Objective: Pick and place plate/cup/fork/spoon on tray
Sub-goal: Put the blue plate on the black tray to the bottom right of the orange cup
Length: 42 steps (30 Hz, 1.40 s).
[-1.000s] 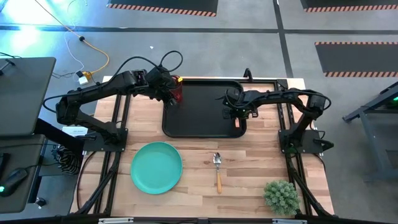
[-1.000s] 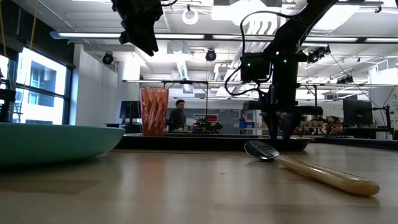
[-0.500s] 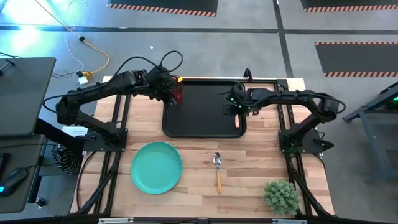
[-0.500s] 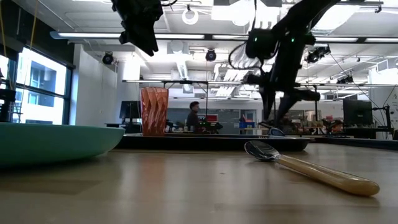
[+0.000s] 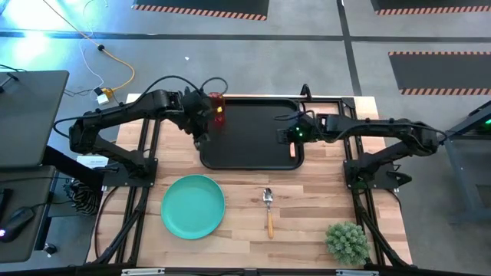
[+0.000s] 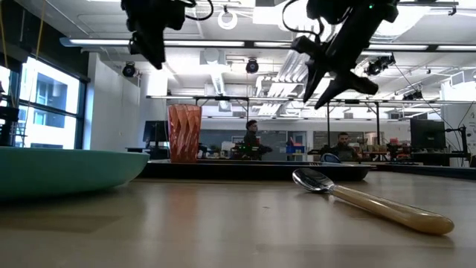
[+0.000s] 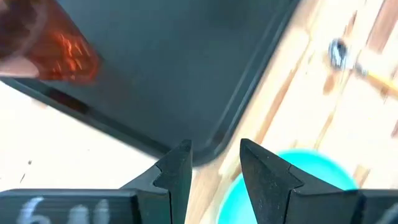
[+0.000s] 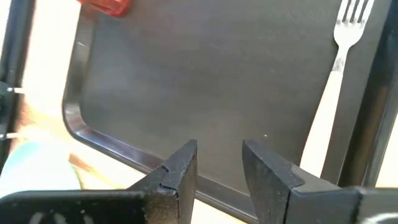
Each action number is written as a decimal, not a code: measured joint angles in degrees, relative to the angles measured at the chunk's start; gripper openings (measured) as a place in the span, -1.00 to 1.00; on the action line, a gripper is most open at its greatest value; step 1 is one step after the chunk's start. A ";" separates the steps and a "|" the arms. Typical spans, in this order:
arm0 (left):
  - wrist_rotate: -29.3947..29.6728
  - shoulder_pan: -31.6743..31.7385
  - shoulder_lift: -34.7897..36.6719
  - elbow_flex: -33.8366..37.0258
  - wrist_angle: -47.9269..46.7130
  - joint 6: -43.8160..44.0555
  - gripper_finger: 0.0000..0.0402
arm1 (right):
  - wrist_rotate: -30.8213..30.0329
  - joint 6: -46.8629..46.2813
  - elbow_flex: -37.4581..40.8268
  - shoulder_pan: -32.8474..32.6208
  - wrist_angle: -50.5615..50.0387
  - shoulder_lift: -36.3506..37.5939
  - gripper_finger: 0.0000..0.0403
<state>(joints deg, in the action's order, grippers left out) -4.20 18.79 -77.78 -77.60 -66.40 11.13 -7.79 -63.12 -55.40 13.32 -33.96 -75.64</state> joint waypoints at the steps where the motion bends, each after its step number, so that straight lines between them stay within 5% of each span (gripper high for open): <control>1: 0.15 -0.72 0.00 0.00 -0.74 -0.43 -0.37 | -0.64 -0.03 0.00 -0.42 -0.06 0.37 -0.42; 14: 6.30 -16.42 0.01 0.17 -1.92 5.66 -0.37 | 2.40 2.06 -0.02 -3.32 1.33 1.50 -0.42; 27: 11.77 -32.03 1.91 14.61 0.79 14.29 -0.37 | 7.97 10.46 -0.02 -3.30 4.42 7.12 -0.42; 42: 12.51 -37.73 1.95 26.36 6.03 20.33 -0.37 | 8.27 14.16 -0.02 -3.30 4.47 9.84 -0.42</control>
<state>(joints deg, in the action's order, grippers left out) 8.32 -18.94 -75.83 -51.24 -60.37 31.46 0.49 -48.96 -55.42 10.02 -29.50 -65.80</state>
